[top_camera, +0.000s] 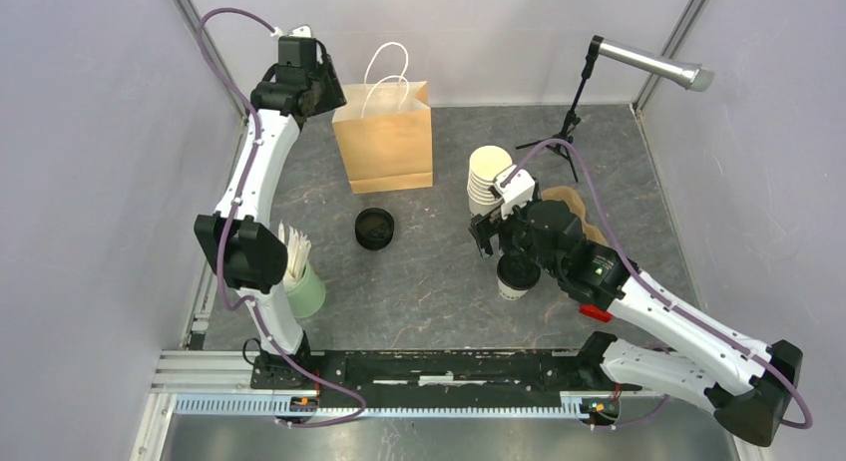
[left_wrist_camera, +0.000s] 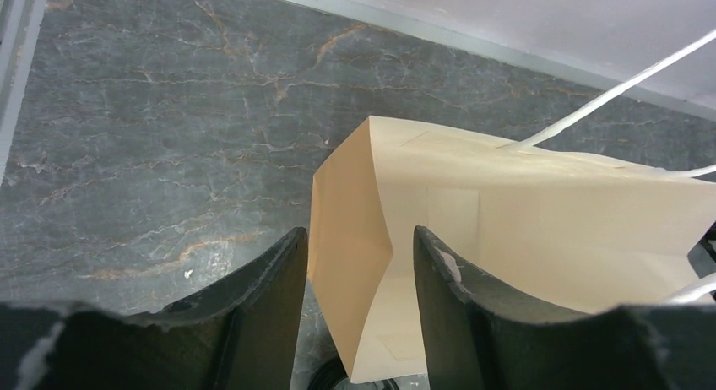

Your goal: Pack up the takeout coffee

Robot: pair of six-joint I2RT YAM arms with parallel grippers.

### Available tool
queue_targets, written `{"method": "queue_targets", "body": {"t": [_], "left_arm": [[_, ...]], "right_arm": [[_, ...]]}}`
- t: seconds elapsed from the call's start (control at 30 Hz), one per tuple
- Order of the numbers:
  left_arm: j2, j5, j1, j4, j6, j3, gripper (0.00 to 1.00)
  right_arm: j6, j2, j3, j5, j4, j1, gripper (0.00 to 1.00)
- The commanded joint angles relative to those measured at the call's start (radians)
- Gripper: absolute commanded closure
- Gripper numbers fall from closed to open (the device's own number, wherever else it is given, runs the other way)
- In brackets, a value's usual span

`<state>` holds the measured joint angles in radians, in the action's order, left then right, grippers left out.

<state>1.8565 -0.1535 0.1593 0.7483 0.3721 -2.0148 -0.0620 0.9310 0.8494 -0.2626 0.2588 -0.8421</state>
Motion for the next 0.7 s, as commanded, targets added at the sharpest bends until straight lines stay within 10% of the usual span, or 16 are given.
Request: {"method": "queue_targets", "body": {"t": [0.0, 0.67], "left_arm": [[0.035, -0.001, 0.002, 0.025, -0.069, -0.006, 0.45], [0.028, 0.091, 0.006, -0.017, -0.025, -0.146, 0.97]], "right_arm": [[0.02, -0.004, 0.068, -0.018, -0.017, 0.003, 0.02], [0.029, 0.006, 0.138, -0.075, 0.008, 0.003, 0.02]]}}
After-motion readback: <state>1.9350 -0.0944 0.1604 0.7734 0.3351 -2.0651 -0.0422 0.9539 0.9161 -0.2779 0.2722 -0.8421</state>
